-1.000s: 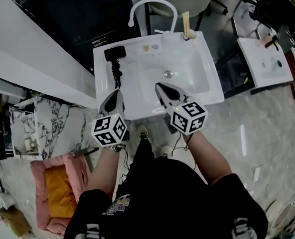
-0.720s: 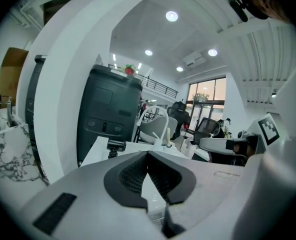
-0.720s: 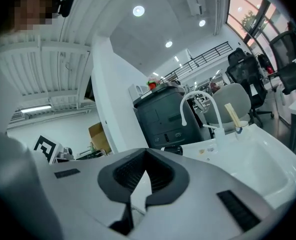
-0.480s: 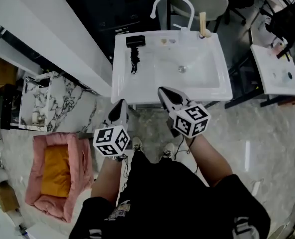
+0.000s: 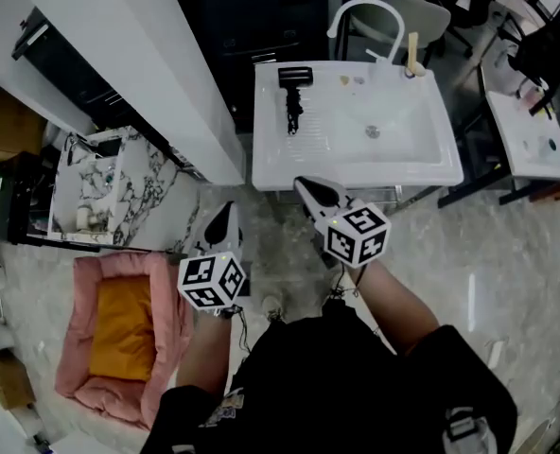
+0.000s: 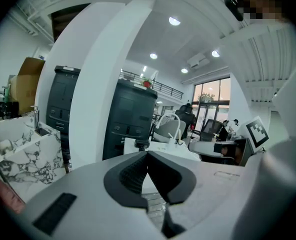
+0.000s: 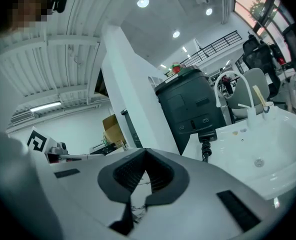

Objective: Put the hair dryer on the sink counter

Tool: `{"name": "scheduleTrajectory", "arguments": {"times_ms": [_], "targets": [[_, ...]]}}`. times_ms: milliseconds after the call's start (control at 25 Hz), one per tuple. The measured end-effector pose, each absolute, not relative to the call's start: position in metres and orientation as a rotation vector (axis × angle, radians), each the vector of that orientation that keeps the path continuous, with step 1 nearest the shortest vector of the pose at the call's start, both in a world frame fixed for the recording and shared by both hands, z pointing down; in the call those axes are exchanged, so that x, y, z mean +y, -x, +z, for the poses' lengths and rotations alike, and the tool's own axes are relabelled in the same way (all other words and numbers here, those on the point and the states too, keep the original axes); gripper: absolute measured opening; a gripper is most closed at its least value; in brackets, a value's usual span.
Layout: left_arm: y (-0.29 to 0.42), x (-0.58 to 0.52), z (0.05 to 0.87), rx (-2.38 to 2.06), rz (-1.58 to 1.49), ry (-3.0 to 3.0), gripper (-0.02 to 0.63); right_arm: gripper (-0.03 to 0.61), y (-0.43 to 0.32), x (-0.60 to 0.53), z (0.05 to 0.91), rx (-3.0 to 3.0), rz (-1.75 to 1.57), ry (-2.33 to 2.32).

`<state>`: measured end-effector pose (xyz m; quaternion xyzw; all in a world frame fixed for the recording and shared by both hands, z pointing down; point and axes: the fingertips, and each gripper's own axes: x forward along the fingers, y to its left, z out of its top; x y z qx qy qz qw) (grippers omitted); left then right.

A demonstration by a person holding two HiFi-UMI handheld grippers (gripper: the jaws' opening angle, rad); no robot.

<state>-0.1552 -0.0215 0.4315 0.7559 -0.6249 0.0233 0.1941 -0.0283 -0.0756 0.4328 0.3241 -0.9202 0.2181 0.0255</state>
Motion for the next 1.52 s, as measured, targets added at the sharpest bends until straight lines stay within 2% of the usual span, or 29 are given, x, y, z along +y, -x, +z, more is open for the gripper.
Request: {"name": "scheduleTrajectory", "arguments": {"times_ms": [320,800,1520], "targets": [[0.201,0.010,0.446,-1.594,0.087,-2.212,0.003,-0.002,0.072,-0.022,0.446,-2.785,0.667,-1.178],[0.165,0.041,0.444,-1.313,0.096,-2.365,0.003,-0.003,0.041,0.029,0.436,-2.665,0.653,-1.473],[0.155,0.048,0.433,-1.283,0.063,-2.395,0.003,-0.003,0.043,0.038,0.435,-2.660,0.631,-1.456]]}}
